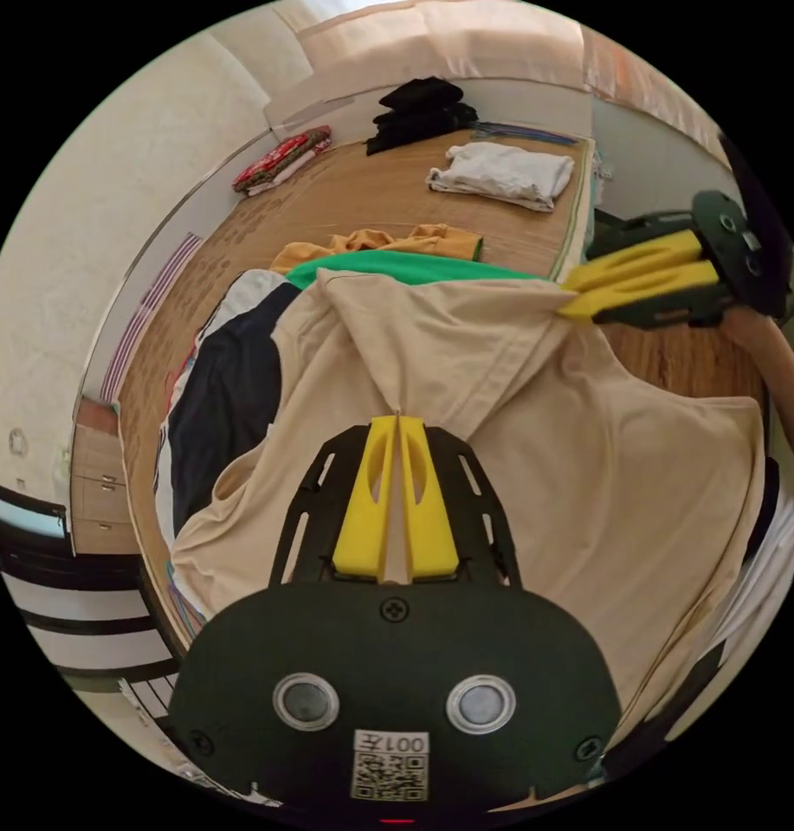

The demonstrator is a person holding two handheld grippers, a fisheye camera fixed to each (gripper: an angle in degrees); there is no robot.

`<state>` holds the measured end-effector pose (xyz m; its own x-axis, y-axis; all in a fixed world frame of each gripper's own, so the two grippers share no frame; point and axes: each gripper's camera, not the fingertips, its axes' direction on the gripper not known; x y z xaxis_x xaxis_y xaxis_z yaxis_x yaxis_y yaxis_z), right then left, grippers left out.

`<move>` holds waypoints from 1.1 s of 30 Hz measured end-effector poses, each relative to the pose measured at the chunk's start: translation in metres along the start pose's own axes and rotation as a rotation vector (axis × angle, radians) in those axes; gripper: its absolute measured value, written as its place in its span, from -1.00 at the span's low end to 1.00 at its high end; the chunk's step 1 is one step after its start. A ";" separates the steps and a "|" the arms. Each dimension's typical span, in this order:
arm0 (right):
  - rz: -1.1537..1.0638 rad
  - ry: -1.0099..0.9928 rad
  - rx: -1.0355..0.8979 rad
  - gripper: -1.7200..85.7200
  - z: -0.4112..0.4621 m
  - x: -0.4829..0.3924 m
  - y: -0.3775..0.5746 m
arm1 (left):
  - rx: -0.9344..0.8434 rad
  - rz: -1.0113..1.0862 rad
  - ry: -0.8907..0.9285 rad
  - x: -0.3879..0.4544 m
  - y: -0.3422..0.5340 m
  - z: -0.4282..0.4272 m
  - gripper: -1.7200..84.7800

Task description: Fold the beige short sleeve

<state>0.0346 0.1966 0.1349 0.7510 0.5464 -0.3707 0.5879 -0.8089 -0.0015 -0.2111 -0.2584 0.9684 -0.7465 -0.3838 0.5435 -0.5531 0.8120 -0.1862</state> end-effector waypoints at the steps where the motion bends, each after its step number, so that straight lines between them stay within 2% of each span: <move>1: -0.018 -0.017 0.011 -0.91 -0.004 -0.008 0.001 | 0.021 -0.027 -0.004 -0.009 0.003 -0.005 -0.98; 5: -0.084 -0.104 -0.061 -0.91 0.003 -0.025 0.006 | -0.030 -0.016 0.026 -0.027 0.007 -0.005 -0.93; 8: -0.067 -0.106 -0.073 -0.89 0.001 -0.021 0.017 | -0.090 -0.015 -0.019 -0.040 0.016 -0.010 -0.84; 13: 0.059 -0.028 -0.017 -0.82 -0.016 0.011 0.032 | 0.061 -0.095 0.047 -0.086 0.015 -0.037 -0.83; 16: 0.118 -0.130 -0.030 -0.76 -0.002 0.026 0.030 | 0.128 -0.070 0.128 -0.102 -0.022 -0.030 -0.77; 20: 0.173 -0.223 -0.007 -0.74 0.012 0.028 0.027 | 0.127 -0.036 0.217 -0.110 -0.078 -0.001 -0.70; 23: 0.215 -0.205 -0.027 -0.76 0.019 0.024 0.028 | 0.044 -0.001 0.169 -0.109 -0.114 0.027 -0.74; 25: 0.242 -0.226 -0.020 -0.82 0.019 0.022 0.031 | -0.036 0.021 0.119 -0.107 -0.130 0.050 -0.88; 28: 0.263 -0.246 0.004 -0.90 0.015 0.020 0.034 | -0.173 0.056 0.069 -0.106 -0.136 0.071 -0.96; 33: 0.305 -0.166 0.047 -0.93 -0.003 0.010 0.044 | -0.143 0.025 0.077 -0.119 -0.130 0.071 -0.98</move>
<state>0.0691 0.1674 0.1337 0.8282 0.2388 -0.5070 0.3270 -0.9406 0.0911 -0.0765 -0.3499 0.8696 -0.7258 -0.3328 0.6021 -0.4727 0.8771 -0.0850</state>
